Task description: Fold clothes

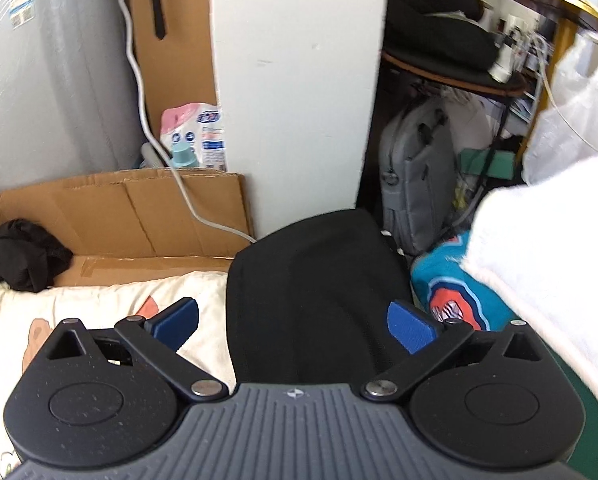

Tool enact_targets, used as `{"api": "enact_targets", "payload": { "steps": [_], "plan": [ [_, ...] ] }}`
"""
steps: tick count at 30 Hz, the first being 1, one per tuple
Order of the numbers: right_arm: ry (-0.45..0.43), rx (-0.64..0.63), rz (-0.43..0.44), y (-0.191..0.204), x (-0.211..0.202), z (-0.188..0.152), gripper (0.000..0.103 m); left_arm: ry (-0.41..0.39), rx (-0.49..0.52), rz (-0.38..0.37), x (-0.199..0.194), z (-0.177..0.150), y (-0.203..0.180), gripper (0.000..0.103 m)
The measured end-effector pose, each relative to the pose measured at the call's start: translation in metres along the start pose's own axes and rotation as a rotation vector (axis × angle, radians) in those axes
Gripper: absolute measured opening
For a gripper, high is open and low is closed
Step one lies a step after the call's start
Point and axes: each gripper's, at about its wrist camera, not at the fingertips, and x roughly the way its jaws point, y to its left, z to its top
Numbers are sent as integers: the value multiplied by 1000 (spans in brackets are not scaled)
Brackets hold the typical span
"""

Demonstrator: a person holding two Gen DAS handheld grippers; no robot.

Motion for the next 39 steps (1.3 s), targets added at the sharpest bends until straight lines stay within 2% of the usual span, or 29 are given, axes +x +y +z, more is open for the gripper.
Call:
{"api": "enact_targets", "payload": {
  "steps": [4,7,9,11,13,17,20,23,27,32,36,39],
  "plan": [
    [7,-23,-15,4,-10,-7,103,6,9,24,-18,-6,4,103],
    [-27,-54,-43,7,-23,-8,103,6,21,63,-30,-7,6,103],
    [-34,-50,-18,7,-33,-7,103,2,49,93,-36,-6,6,103],
    [-43,-58,-7,9,-43,-6,103,-30,108,149,-46,-3,1,103],
    [-56,-68,-4,11,-53,-4,103,-59,114,166,-59,0,-4,103],
    [-111,-72,19,14,-76,-4,103,-69,44,133,-82,5,-12,103],
    [-133,-84,4,16,-89,-6,103,-69,33,154,-98,5,-26,103],
    [-132,-75,2,16,-100,-7,103,-119,72,121,-118,6,-42,103],
    [-159,-74,30,19,-119,-12,103,-141,-1,73,-136,7,-44,103],
    [-181,-99,89,32,-145,-26,103,-180,6,141,-156,-5,-53,103],
    [-188,-71,109,28,-160,-34,103,-153,-31,160,-164,-18,-53,103],
    [-177,-54,119,20,-165,-40,103,-163,-37,151,-172,-26,-58,103]
  ]
}}
